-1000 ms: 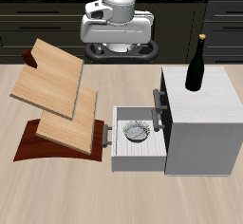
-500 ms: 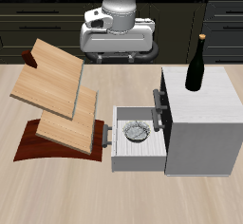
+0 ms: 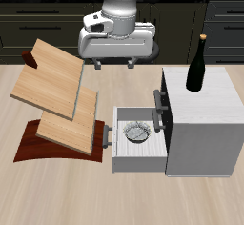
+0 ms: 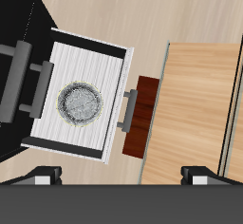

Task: Place the bowl on top of the cabinet

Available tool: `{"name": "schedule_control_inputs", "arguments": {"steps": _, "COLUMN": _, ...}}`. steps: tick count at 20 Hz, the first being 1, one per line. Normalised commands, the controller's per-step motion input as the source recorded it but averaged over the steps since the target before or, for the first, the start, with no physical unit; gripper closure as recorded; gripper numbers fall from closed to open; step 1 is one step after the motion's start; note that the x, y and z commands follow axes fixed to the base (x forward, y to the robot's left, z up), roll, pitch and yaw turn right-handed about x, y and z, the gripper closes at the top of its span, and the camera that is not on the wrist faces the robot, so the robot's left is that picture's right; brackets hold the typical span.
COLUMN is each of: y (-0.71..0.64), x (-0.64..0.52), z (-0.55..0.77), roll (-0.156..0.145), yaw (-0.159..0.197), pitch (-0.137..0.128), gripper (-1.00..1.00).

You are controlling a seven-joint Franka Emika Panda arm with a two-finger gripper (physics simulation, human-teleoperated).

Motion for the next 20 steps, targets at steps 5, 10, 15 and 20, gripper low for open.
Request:
{"name": "schedule_control_inputs", "arguments": {"steps": 5, "y": 0.04, "x": 0.17, "z": -0.18, "roll": 0.049, "yaw": 0.103, "pitch": 0.012, "gripper": -1.0}}
{"name": "schedule_control_inputs", "arguments": {"steps": 10, "y": 0.12, "x": 0.1, "z": -0.18, "roll": 0.024, "yaw": 0.167, "pitch": 0.026, "gripper": -1.0}}
{"name": "schedule_control_inputs", "arguments": {"steps": 15, "y": 0.13, "x": 0.03, "z": -0.28, "roll": -0.003, "yaw": 0.275, "pitch": 0.028, "gripper": -1.0}}
{"name": "schedule_control_inputs", "arguments": {"steps": 20, "y": 0.15, "x": -0.06, "z": -0.28, "roll": 0.015, "yaw": 0.361, "pitch": -0.053, "gripper": -1.0}}
